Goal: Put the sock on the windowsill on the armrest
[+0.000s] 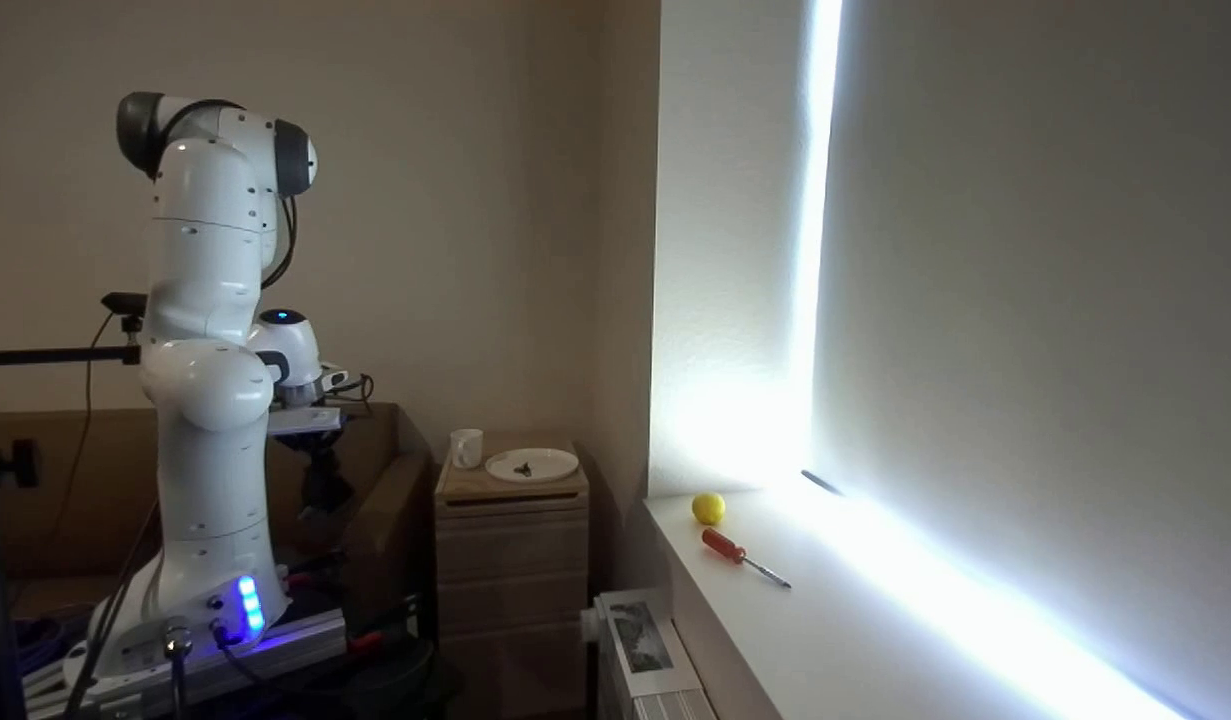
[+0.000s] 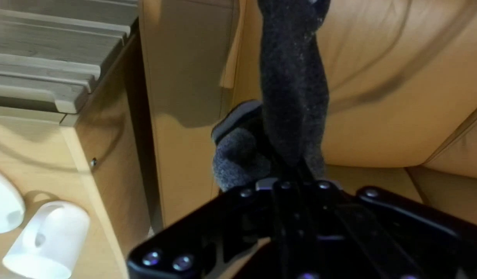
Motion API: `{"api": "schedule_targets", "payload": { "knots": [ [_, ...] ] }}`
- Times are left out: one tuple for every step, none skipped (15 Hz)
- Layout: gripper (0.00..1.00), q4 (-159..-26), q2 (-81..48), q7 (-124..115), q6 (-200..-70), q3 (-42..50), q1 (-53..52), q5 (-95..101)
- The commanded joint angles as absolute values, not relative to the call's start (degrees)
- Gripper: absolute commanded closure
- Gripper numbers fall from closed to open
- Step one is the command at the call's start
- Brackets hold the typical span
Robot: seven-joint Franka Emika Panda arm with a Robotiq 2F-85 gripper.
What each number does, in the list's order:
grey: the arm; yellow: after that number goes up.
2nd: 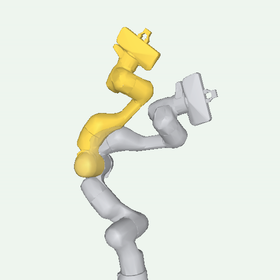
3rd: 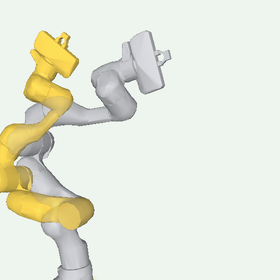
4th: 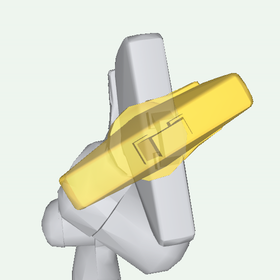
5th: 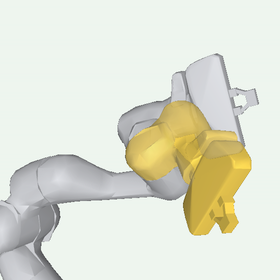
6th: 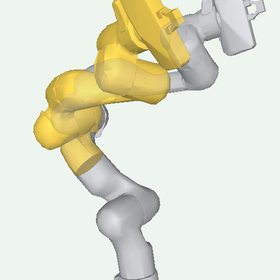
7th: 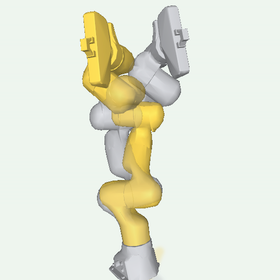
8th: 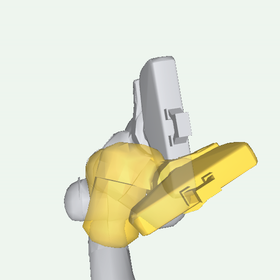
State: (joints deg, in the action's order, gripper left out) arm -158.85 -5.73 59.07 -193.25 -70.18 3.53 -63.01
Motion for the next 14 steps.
{"api": "schedule_targets", "payload": {
  "knots": [
    [0.99,-158.9,-10.0,55.8,-204.6,-79.8,10.8,-64.0],
    [0.99,-158.9,-1.9,50.9,-199.1,-81.6,12.5,-63.5],
    [0.99,-160.2,-2.0,46.3,-199.7,-84.3,15.2,-60.4],
    [0.99,-160.2,-1.3,44.0,-199.4,-85.2,16.7,-59.2],
    [0.99,-159.3,-0.9,44.6,-199.3,-85.0,17.0,-61.0],
    [0.99,-158.8,-3.3,46.4,-199.2,-82.8,14.1,-60.9],
    [0.95,-158.8,-2.7,46.0,-198.9,-83.0,14.4,-60.9],
    [0.95,-158.8,-2.7,46.0,-198.8,-83.0,14.2,-60.9],
    [0.95,-158.8,-2.7,46.0,-198.7,-83.0,14.1,-60.9],
    [0.99,-159.0,-2.3,46.7,-198.4,-82.2,14.8,-60.5],
    [0.99,-157.7,-2.6,48.7,-195.6,-77.9,16.7,-58.3],
    [0.99,-157.0,-1.8,49.4,-195.2,-75.3,17.3,-56.9],
    [0.99,-156.2,-1.9,49.1,-196.3,-73.3,17.4,-56.1],
    [0.99,-155.3,-2.5,49.3,-197.1,-70.9,17.7,-55.6]
  ]
}}
